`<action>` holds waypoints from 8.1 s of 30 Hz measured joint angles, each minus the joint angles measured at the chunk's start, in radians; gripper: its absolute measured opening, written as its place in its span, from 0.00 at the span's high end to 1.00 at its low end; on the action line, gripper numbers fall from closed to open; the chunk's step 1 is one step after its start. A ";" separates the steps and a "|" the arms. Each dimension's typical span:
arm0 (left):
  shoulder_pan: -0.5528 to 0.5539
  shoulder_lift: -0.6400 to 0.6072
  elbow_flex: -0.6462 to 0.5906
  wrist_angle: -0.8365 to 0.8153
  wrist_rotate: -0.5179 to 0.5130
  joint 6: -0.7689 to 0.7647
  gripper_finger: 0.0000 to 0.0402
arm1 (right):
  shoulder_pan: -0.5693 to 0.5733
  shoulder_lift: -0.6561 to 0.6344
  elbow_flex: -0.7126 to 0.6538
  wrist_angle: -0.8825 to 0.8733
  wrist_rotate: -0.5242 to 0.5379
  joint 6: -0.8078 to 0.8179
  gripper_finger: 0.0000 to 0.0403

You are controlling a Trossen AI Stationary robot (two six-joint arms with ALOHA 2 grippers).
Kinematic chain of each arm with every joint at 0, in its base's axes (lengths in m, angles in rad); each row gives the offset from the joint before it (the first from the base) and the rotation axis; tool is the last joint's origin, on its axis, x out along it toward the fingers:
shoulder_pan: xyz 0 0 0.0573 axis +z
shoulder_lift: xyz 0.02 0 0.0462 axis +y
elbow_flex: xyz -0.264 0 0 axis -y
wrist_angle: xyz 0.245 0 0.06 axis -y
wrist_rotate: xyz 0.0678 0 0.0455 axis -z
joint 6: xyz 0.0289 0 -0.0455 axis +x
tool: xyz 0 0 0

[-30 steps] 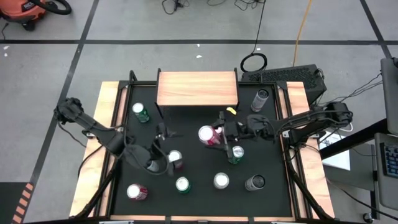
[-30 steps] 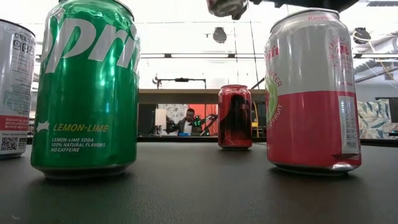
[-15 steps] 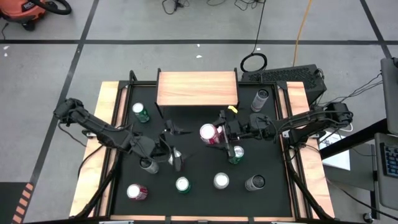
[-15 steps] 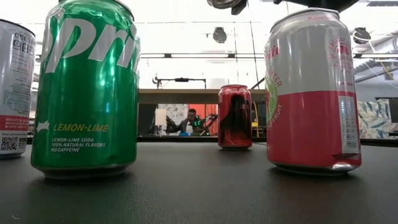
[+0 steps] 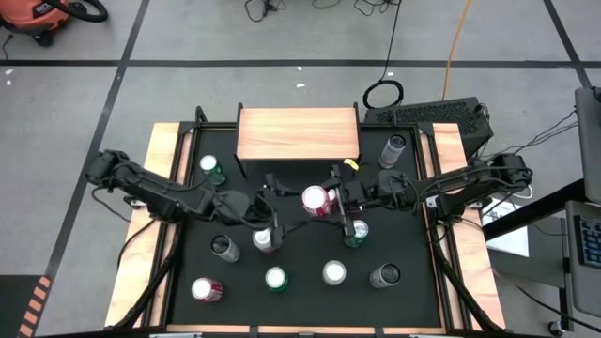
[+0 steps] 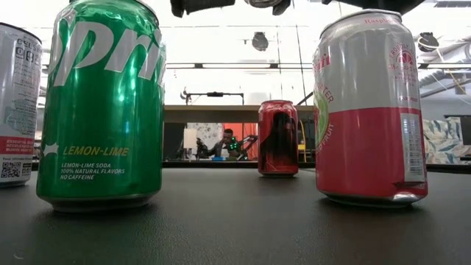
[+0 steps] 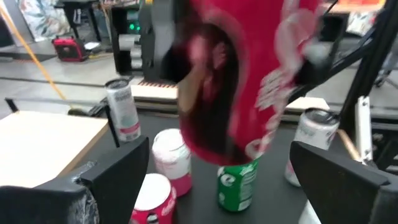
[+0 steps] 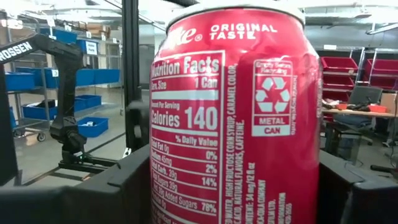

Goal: Place canned beverage on shelf
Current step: Put the top left red soda on the shelf

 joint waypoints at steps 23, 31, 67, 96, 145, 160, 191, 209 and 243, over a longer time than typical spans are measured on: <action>0.102 0.156 0.000 0.351 0.308 0.029 0.04 | 0.001 0.004 0.001 0.066 -0.049 0.000 0.31; 0.102 0.156 0.000 0.378 0.329 0.052 0.06 | 0.001 0.004 0.001 0.063 -0.048 0.000 0.31; 0.101 0.158 0.000 0.357 0.288 0.049 0.28 | 0.000 -0.020 0.001 -0.071 -0.038 0.008 0.10; 0.099 0.156 0.000 0.276 0.058 -0.048 0.28 | 0.000 -0.252 0.083 -0.549 0.144 0.052 0.07; 0.128 0.220 0.000 0.352 0.091 0.001 0.26 | -0.028 -0.179 0.200 -0.711 0.188 0.019 0.33; 0.112 0.197 0.002 0.321 0.121 -0.011 0.03 | -0.027 -0.178 0.196 -0.747 0.180 0.014 0.33; 0.127 0.044 0.001 -0.077 0.153 0.049 0.03 | -0.136 -0.283 0.198 -0.864 0.189 -0.060 0.32; 0.007 0.045 0.001 -0.089 0.051 -0.028 0.03 | -0.139 -0.282 0.198 -0.829 0.128 -0.053 0.32; 0.035 0.054 0.001 -0.026 0.039 0.006 0.03 | -0.122 -0.211 0.199 -0.890 0.082 -0.025 0.32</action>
